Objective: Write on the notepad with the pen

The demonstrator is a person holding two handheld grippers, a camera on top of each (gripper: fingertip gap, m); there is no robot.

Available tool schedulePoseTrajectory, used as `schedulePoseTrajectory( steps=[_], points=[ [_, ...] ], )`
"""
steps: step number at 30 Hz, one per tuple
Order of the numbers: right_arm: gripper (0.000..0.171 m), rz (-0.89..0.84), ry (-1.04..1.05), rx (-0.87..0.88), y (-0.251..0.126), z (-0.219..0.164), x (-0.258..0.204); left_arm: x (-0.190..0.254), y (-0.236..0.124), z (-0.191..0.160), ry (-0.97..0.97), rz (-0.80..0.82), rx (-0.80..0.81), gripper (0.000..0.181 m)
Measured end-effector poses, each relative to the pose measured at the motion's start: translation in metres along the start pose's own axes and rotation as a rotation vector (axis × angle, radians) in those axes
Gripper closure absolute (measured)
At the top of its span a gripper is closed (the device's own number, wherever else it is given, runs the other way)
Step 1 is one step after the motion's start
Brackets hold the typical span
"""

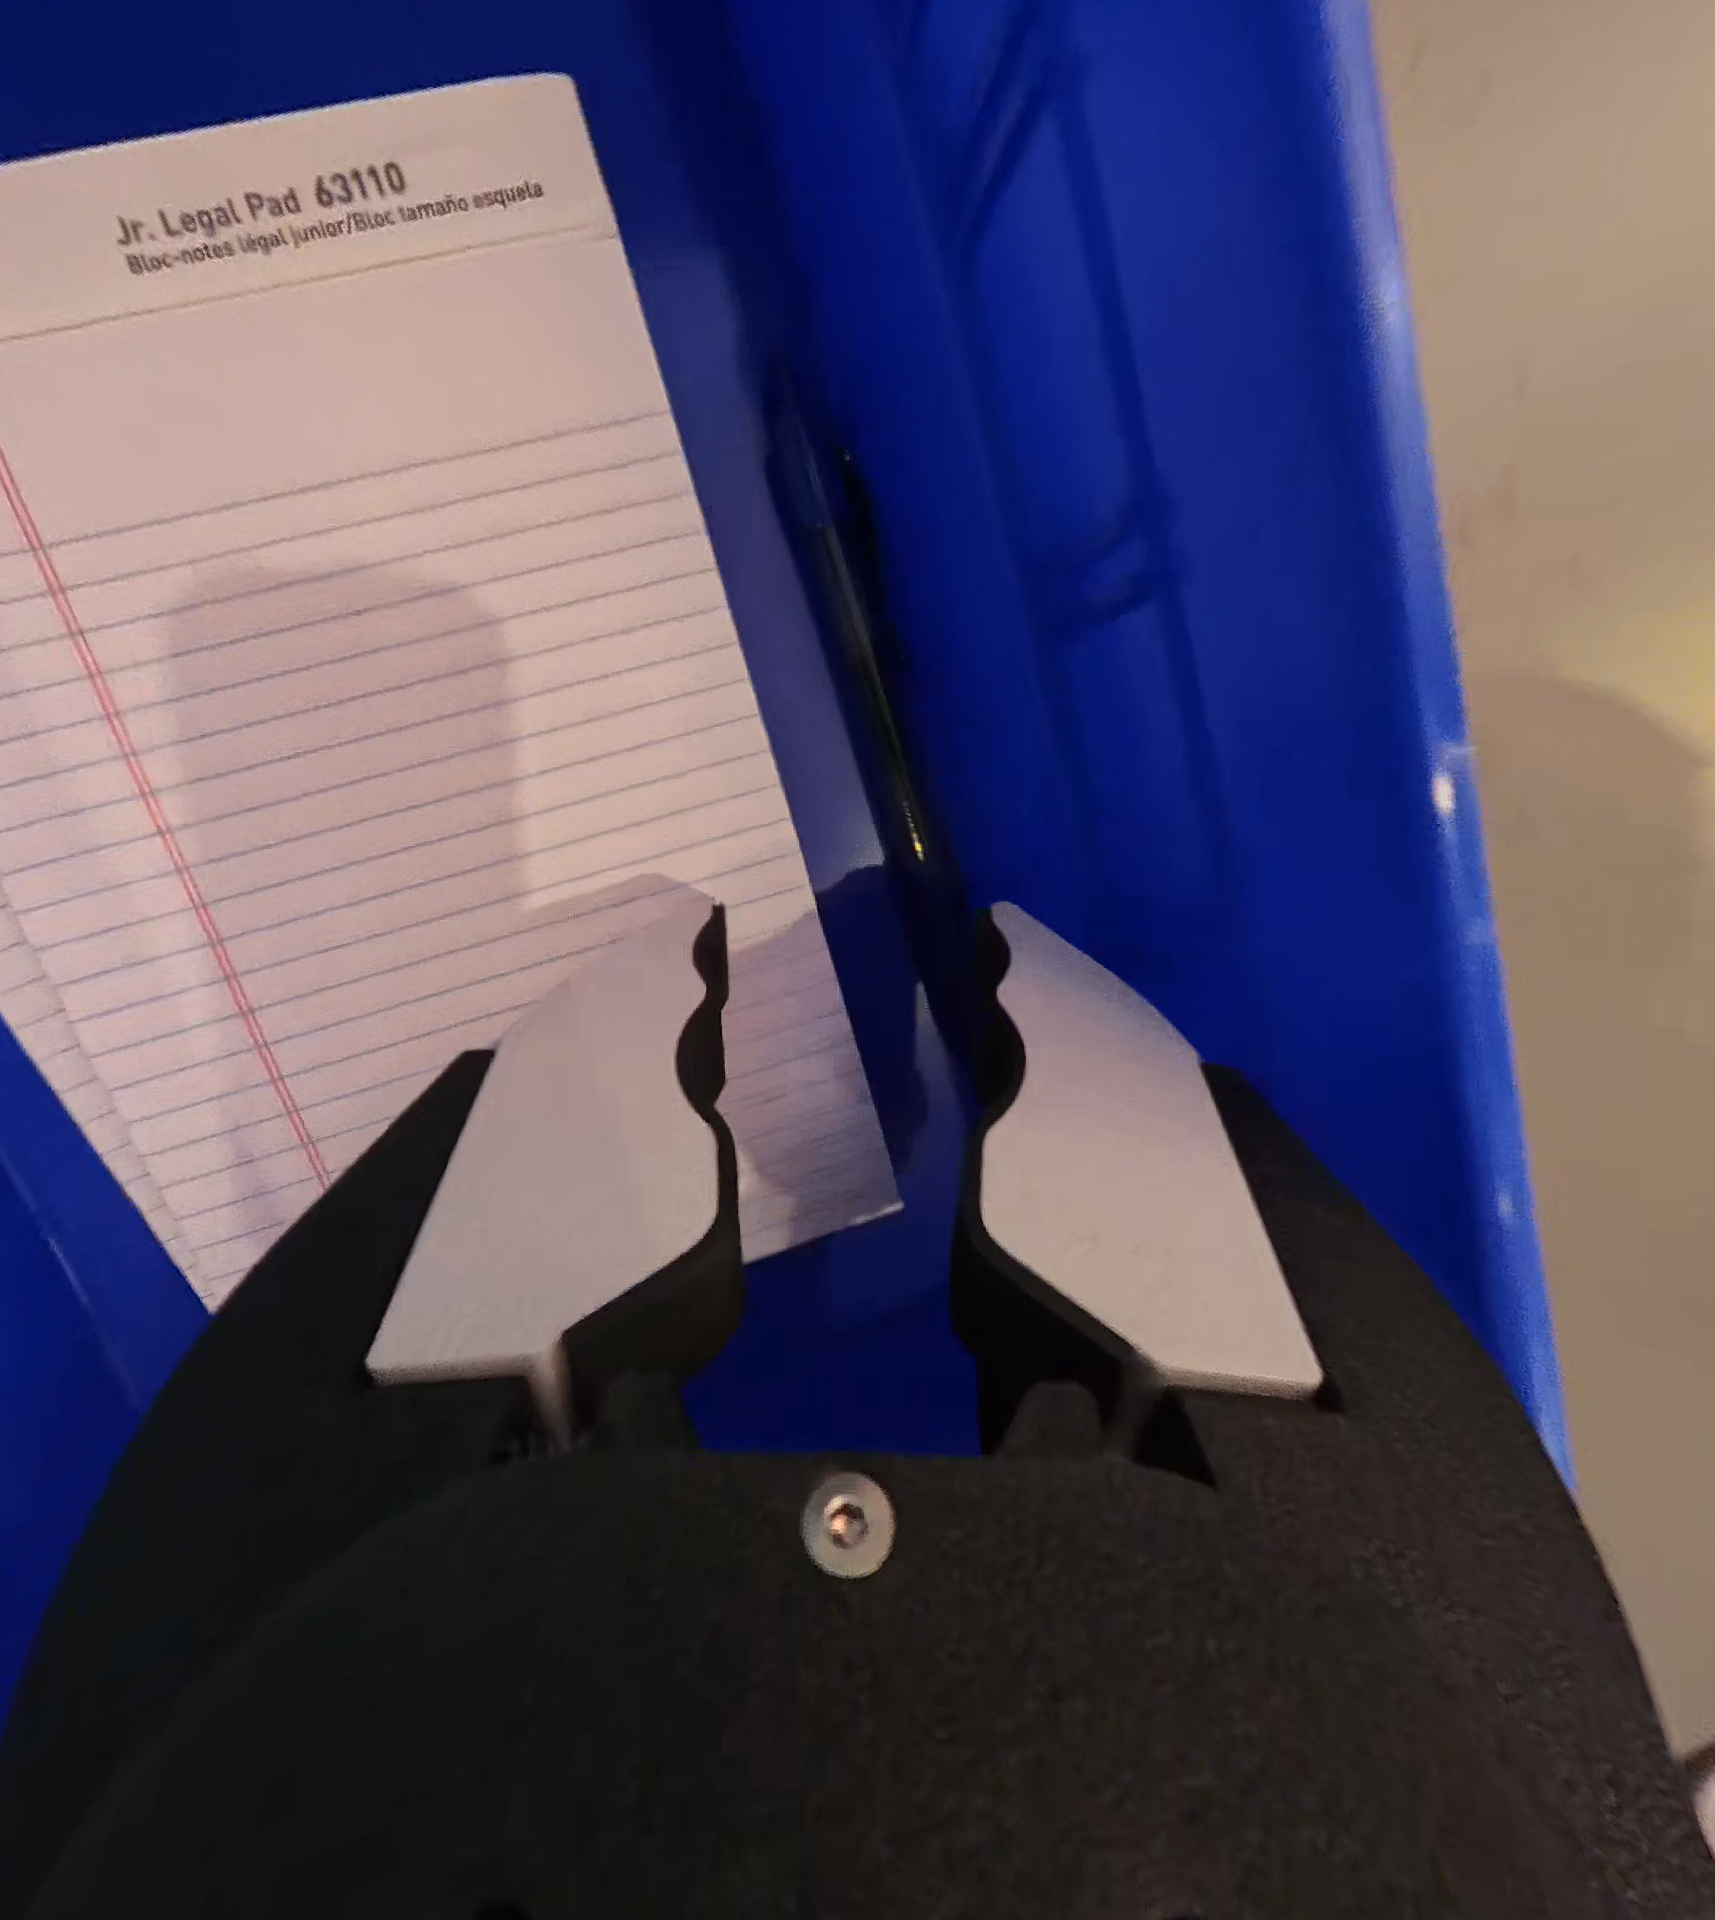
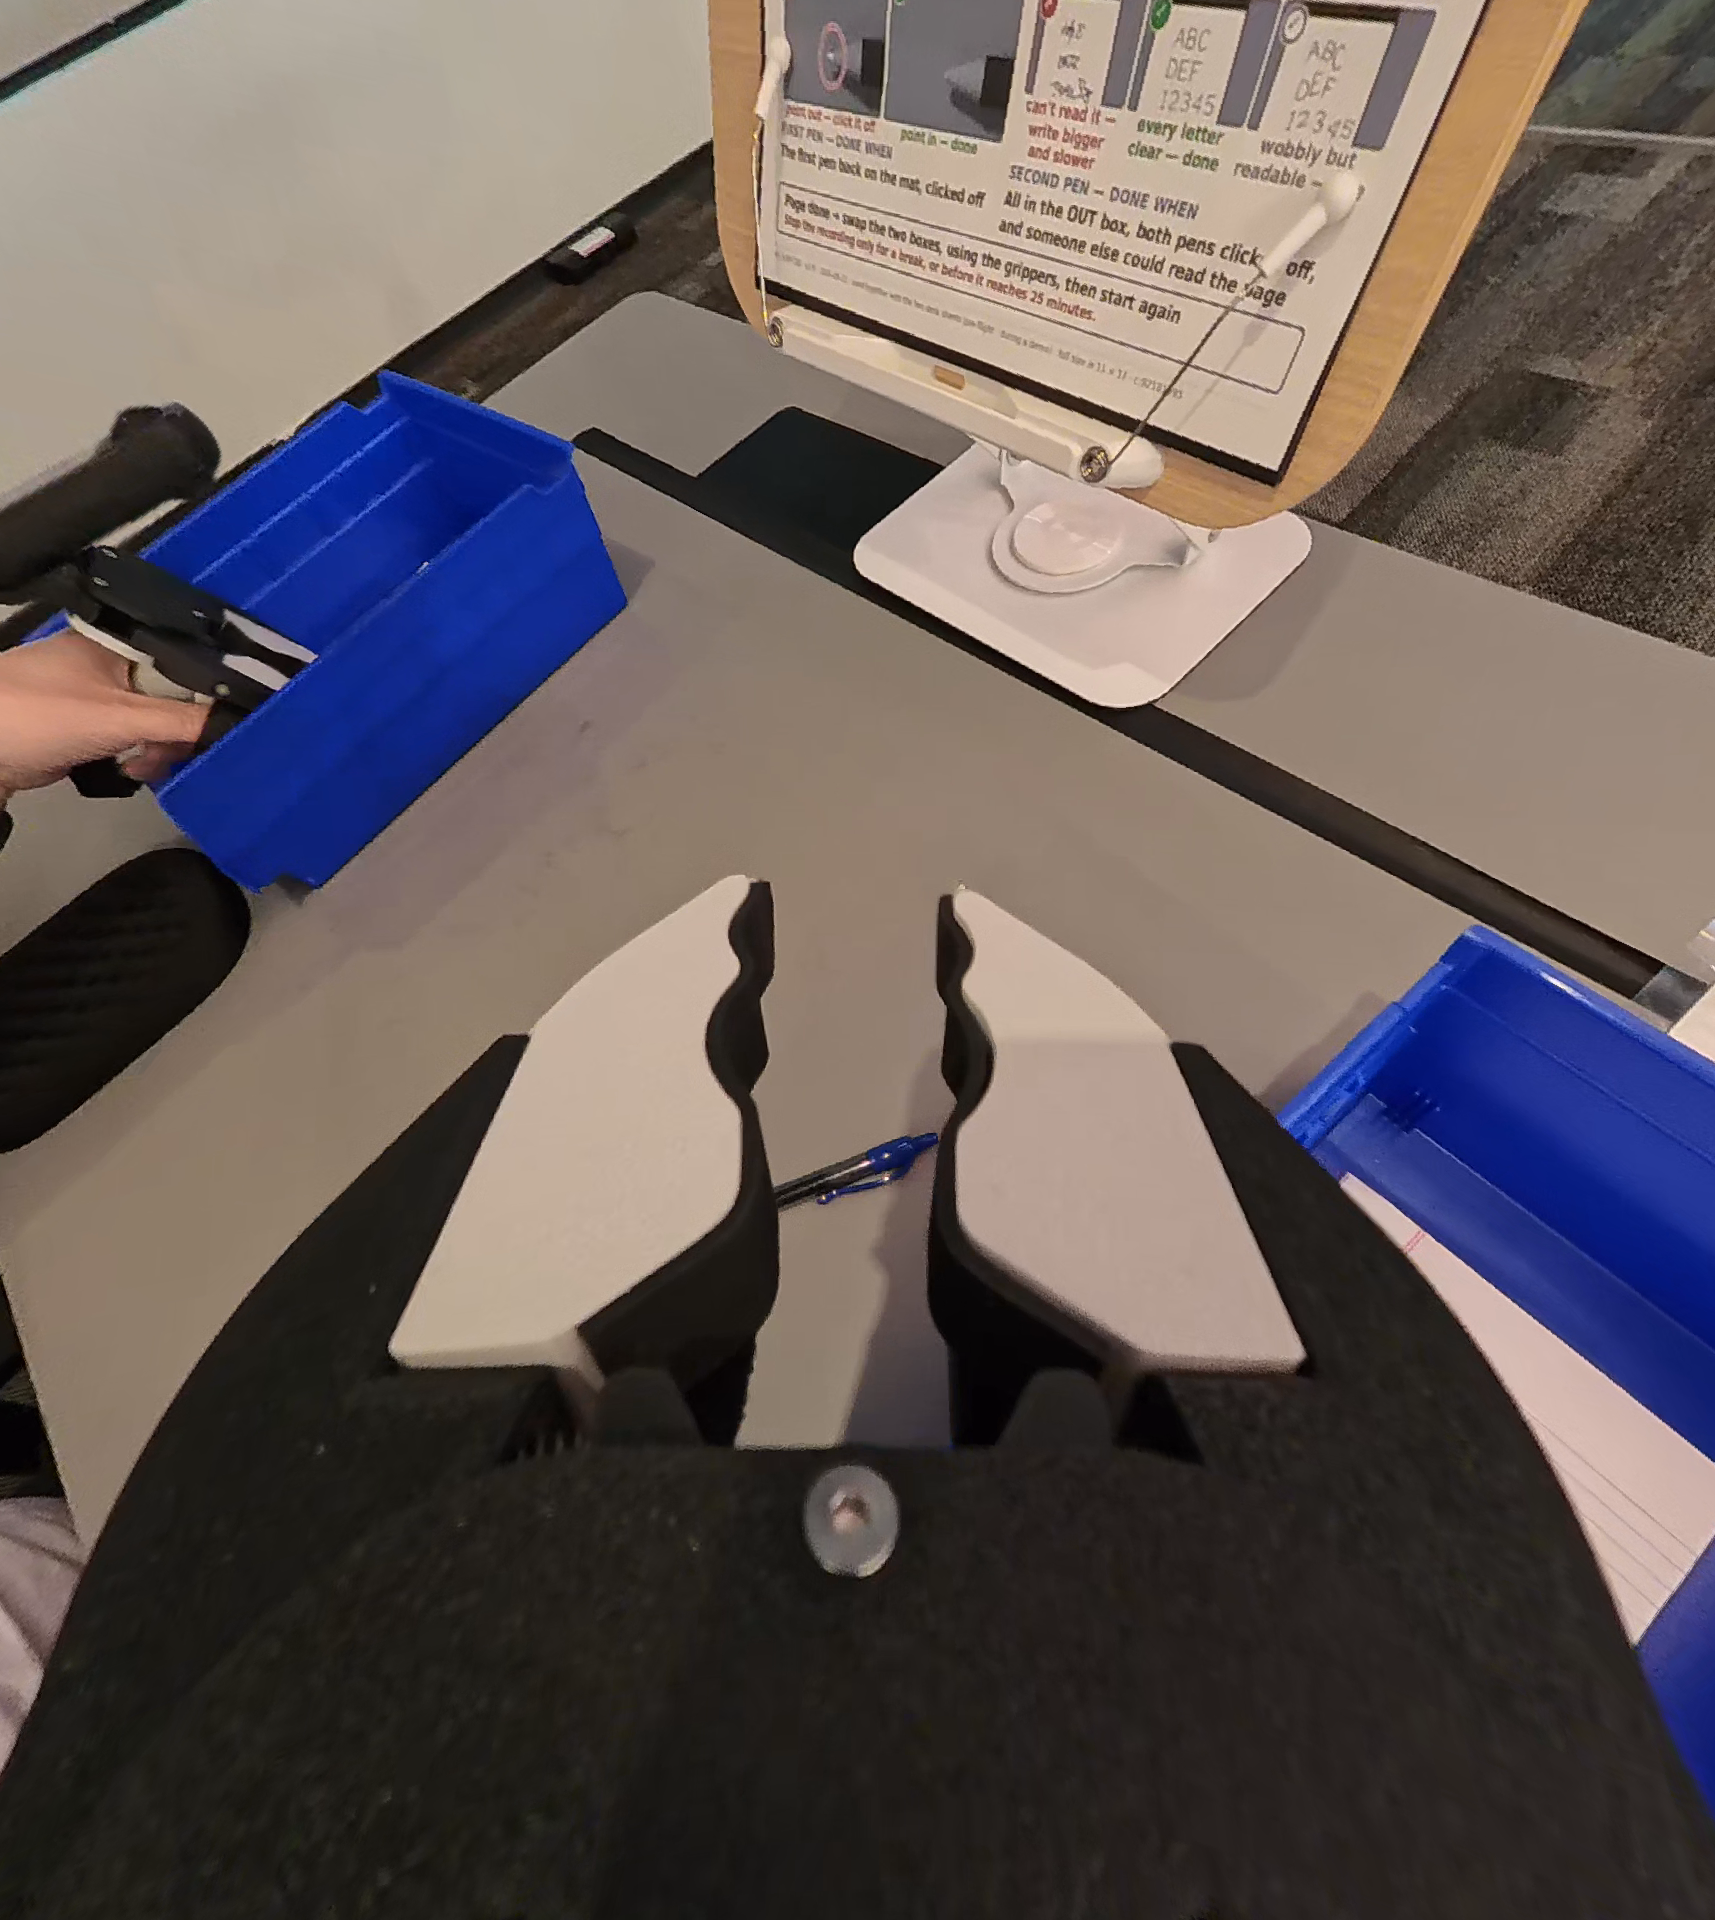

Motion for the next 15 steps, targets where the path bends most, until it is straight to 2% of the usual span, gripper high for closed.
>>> schedulePoseTrajectory(
  steps=[8,12,15],
  points=[
    [0.141,-0.022,0.004,-0.025,0.000,-0.005,0.007,0.002,0.009,0.006,0.063,0.114,-0.036,0.132],
    [0.141,-0.025,-0.002,-0.030,-0.001,-0.006,0.009,-0.007,0.006,0.005,0.096,0.221,-0.068,0.136],
    [0.141,-0.022,-0.005,-0.026,-0.001,-0.005,0.009,-0.006,0.002,0.006,0.039,0.151,-0.020,0.139]
  ],
)
Point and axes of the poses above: each gripper's, where its closed fingertips meet, y out along the fingers, z out of its top, x = y × z across the jaws, the point moved 10 cm from there along -y, back along the fingers, and after that the axes turned 14 degrees about x, right-handed, at the moved point
